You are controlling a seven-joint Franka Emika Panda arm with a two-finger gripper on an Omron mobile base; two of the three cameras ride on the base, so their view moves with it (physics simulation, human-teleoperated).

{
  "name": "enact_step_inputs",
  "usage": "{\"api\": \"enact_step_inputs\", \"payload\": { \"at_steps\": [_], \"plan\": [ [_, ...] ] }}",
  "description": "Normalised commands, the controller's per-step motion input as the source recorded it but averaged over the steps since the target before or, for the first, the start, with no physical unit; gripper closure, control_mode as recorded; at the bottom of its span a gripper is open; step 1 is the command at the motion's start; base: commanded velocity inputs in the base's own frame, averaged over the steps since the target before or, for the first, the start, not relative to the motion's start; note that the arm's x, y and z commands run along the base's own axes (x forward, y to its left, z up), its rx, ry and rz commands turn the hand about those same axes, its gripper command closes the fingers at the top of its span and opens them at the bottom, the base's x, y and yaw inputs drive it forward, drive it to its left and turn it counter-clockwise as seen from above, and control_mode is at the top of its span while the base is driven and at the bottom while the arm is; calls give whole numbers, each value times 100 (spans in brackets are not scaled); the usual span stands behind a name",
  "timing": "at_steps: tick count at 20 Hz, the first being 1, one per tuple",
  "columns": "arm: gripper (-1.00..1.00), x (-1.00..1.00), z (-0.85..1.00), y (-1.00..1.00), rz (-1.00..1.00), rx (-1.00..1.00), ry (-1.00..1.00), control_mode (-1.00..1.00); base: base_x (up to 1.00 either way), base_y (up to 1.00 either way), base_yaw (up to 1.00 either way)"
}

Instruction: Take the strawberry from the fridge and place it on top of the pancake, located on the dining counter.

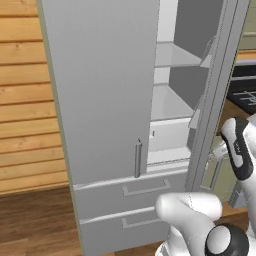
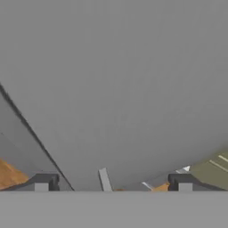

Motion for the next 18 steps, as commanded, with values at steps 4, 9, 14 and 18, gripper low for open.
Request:
{"api": "enact_step_inputs", "payload": {
  "at_steps": [4,9,14,18],
  "plan": [
    [-100,-93,35,9,-9,1,0,-100,0,0,0],
    [-100,-94,24,81,-21,-11,-2,-100,0,0,0],
    [-100,-31,40,97,-26,-39,0,-100,0,0,0],
    [-100,7,18,80,-28,-58,15,-100,0,0,0]
  ]
}}
